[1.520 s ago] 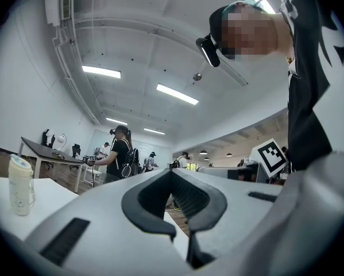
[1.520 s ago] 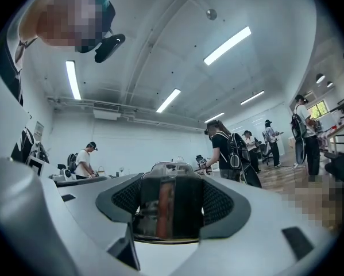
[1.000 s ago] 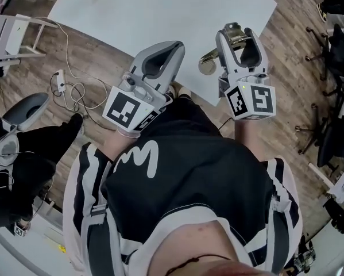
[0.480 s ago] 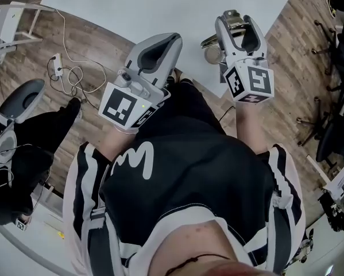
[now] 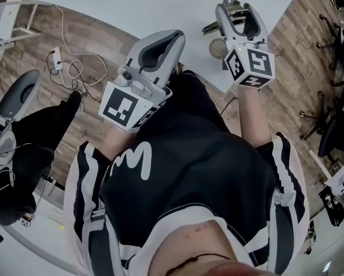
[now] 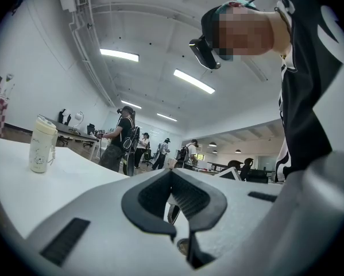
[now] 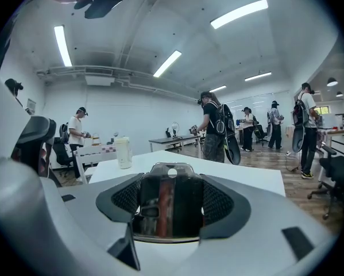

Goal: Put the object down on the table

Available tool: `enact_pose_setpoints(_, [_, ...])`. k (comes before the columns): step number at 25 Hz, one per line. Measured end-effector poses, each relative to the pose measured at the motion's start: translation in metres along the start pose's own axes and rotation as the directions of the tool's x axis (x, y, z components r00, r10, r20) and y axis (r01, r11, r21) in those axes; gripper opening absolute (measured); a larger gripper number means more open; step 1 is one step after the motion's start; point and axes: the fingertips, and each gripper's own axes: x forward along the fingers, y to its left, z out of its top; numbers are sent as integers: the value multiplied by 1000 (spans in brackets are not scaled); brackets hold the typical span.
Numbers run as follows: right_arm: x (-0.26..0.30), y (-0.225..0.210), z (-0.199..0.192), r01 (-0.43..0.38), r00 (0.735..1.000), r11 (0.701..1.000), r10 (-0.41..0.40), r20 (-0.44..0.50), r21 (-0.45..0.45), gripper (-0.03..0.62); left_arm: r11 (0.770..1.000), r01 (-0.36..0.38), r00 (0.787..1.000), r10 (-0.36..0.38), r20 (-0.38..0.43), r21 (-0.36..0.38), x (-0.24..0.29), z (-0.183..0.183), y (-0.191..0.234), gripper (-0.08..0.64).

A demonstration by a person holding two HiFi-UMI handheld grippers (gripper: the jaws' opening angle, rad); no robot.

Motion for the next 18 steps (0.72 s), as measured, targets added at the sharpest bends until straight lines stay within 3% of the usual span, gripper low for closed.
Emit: enact_pose_setpoints(18, [35,-12,-51,14,993,1000,-14,-118,0,301,999,-45,999,45,-27,-18,-2,-15,10,4])
